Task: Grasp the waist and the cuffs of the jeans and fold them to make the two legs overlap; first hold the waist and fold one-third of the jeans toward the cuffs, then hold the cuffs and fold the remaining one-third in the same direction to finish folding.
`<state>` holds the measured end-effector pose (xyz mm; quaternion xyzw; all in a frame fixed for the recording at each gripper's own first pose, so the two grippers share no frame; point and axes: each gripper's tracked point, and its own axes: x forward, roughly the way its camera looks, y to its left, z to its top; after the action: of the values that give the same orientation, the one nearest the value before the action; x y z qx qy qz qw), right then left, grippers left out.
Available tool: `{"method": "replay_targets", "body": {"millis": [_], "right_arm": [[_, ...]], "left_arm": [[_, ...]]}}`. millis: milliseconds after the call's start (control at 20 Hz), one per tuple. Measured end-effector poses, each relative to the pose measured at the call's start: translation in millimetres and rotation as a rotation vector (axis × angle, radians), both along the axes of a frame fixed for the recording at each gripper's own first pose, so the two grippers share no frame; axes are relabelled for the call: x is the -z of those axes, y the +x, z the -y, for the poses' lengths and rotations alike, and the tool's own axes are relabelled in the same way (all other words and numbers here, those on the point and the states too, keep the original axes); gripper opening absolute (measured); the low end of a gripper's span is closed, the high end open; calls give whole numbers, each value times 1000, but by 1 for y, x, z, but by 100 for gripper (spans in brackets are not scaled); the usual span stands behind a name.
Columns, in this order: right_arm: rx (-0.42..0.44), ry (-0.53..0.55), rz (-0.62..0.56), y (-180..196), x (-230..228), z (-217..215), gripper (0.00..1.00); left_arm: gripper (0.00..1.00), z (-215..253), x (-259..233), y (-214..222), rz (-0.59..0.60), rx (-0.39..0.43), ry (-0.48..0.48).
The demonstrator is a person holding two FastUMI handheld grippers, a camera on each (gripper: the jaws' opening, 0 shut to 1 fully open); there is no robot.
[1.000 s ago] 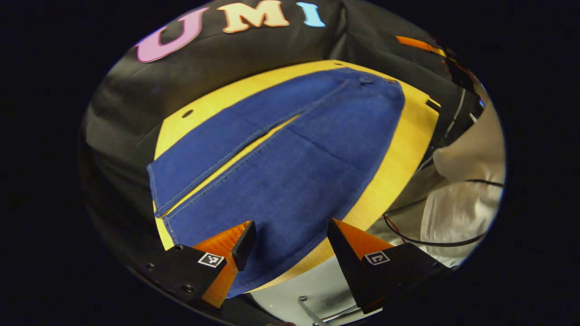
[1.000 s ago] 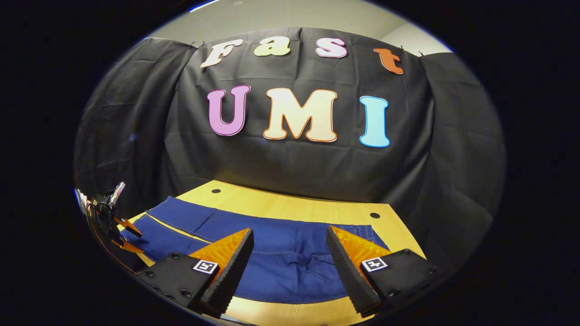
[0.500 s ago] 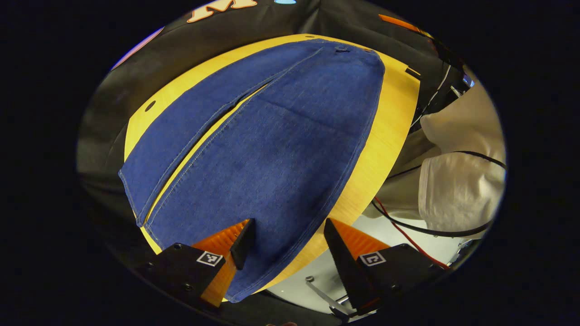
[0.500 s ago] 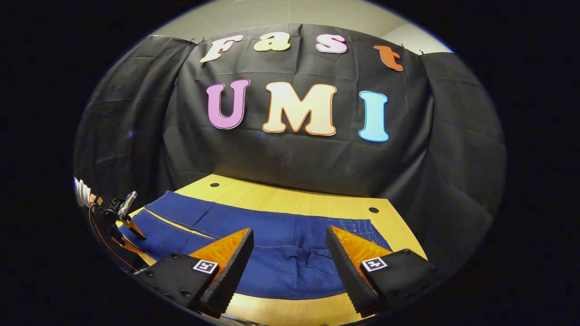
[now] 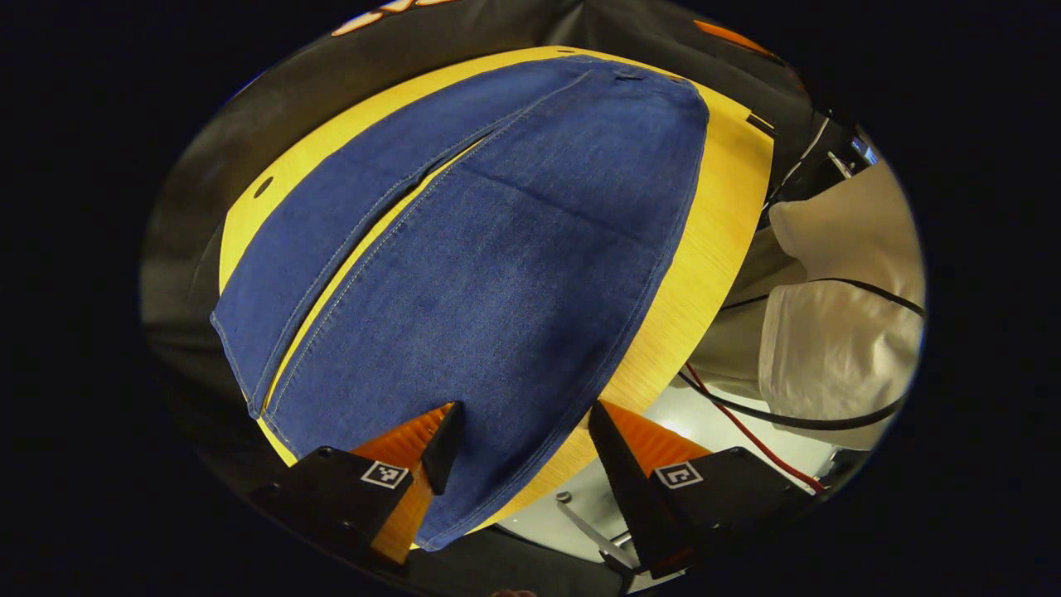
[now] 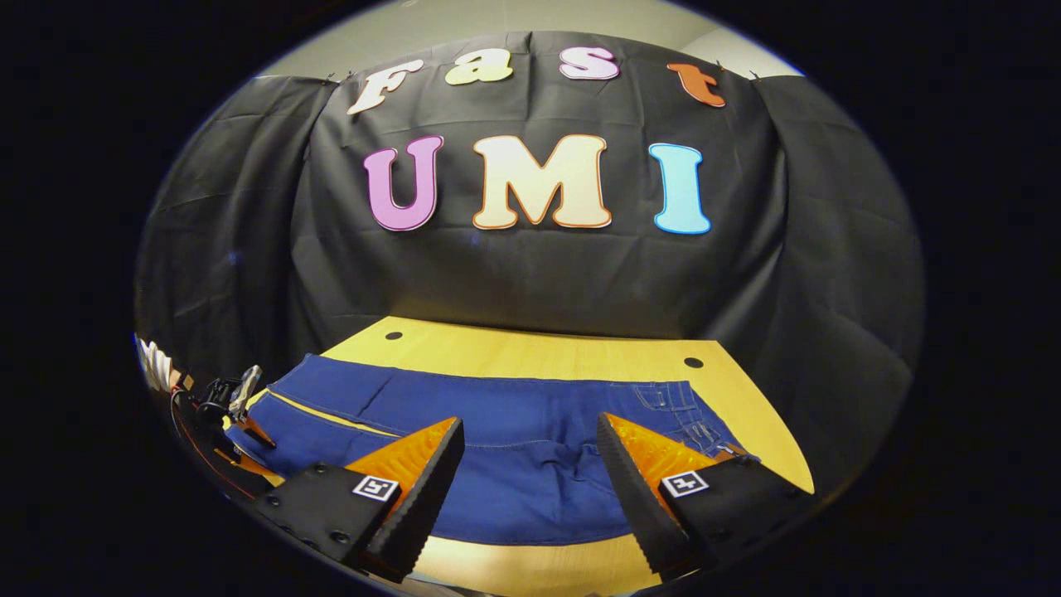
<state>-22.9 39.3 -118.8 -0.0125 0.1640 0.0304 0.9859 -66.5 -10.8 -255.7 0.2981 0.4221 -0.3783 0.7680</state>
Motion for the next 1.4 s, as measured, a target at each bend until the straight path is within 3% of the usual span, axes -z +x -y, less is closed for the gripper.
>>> {"method": "replay_targets", "body": {"millis": [100, 200, 400, 450, 600, 850, 1200, 1400], "right_arm": [[-11, 6, -4, 4, 2, -3, 99], [-24, 16, -4, 8, 1, -7, 99], [-48, 41, -29, 15, 9, -7, 99], [-56, 48, -38, 16, 11, -5, 99], [-97, 54, -88, 19, 26, 6, 99], [-182, -24, -256, 17, 78, 61, 99], [-380, -269, -624, -21, 181, 137, 99], [-475, -330, -711, -23, 213, 141, 99]], "left_arm": [[90, -1, 0, 3, -8, -23, 4], [63, 2, -3, 11, 7, -59, -24], [8, 3, -3, 14, 24, -41, -23], [3, 3, -1, 15, 14, -53, -28], [0, 4, -1, 14, -23, -130, -59], [0, 6, -1, 16, -19, -146, -39], [0, 4, 1, 15, -67, -180, 19], [0, 4, 2, 16, -69, -184, 54]]}}
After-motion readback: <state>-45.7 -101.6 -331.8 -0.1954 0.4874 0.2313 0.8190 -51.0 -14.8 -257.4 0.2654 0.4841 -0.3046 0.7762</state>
